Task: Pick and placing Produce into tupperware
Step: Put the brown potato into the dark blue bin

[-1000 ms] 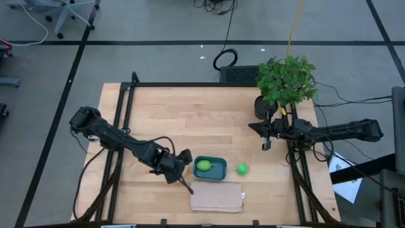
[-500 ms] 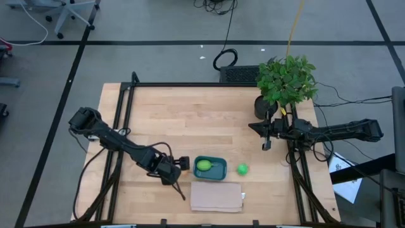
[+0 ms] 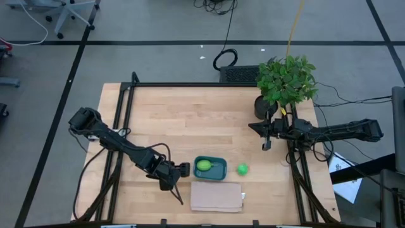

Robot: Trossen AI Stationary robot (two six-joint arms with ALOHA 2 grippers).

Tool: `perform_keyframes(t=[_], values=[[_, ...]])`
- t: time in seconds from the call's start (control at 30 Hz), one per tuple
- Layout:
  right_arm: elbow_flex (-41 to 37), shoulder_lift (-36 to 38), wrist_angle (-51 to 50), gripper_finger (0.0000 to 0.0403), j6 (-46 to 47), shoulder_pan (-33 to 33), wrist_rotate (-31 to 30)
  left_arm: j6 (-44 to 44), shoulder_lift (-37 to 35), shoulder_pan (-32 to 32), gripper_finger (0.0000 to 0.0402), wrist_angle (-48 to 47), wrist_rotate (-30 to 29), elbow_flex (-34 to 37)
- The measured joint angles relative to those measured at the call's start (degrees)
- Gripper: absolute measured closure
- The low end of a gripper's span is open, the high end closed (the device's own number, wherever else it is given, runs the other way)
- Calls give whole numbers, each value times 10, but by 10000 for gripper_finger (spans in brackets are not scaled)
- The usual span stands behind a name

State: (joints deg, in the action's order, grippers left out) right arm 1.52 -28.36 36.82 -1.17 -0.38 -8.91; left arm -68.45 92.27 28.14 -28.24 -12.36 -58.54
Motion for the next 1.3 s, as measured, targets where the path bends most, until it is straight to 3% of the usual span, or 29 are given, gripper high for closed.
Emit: perform_keyframes(t=[0.27,0.9,1.3], values=[[0,0,0,403,-1,0,0,-6,4,-4,39,-3,5,0],[0,0,0,403,-6,0,0,-25,4,-44,39,-7,124,0],[0,0,-2,403,-6,0,0,-60,48,-68,39,7,129,-2]])
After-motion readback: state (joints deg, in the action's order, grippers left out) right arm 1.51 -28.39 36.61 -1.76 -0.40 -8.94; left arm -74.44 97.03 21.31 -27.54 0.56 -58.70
